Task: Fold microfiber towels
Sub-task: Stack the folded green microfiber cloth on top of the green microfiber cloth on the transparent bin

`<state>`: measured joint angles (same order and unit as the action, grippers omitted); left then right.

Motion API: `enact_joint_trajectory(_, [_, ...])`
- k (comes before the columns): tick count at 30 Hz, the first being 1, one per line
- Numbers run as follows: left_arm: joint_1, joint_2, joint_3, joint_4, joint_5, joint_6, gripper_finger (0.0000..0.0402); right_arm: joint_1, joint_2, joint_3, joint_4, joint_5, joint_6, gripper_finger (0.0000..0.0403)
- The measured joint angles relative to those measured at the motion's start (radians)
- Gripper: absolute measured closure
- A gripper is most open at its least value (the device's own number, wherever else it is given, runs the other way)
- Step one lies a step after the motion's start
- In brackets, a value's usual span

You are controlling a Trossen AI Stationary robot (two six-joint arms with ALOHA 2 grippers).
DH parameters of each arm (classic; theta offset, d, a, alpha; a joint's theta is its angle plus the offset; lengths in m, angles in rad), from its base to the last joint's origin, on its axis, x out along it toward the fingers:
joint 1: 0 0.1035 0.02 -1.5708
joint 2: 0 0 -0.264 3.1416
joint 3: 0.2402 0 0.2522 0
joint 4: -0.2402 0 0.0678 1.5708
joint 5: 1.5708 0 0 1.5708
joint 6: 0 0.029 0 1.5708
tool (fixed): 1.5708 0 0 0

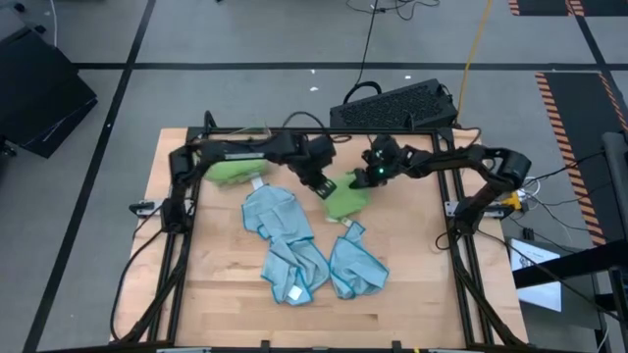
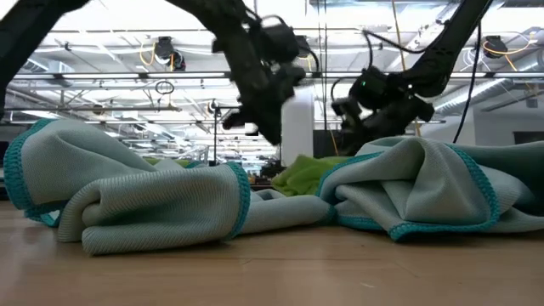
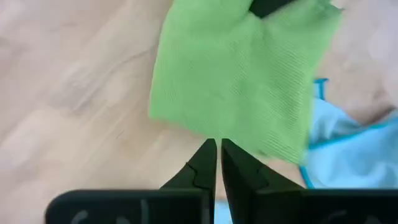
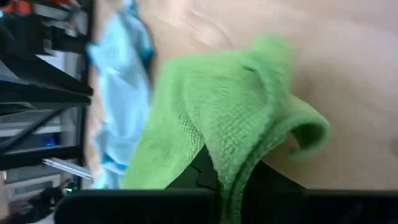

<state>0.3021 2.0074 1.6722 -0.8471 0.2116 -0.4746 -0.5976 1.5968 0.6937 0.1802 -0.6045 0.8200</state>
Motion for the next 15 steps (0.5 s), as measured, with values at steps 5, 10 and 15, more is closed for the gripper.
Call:
enact_joint_trajectory(5, [0.03, -0.082, 0.0, -0.028, -0.014, -0.058, 0.0315, -0.017, -0.086, -0.001, 0.079, -0.027, 0.005, 0.04])
enact_joint_trajectory(10, [0.048, -0.176, 0.0, -0.019, -0.027, -0.134, 0.0214, -0.017, -0.179, 0.0, 0.109, -0.029, 0.024, 0.04])
enact_joint_trajectory(15, [0.056, -0.285, 0.0, -0.029, -0.101, -0.176, 0.0145, -0.026, -0.273, 0.0, 0.154, -0.024, 0.113, 0.04])
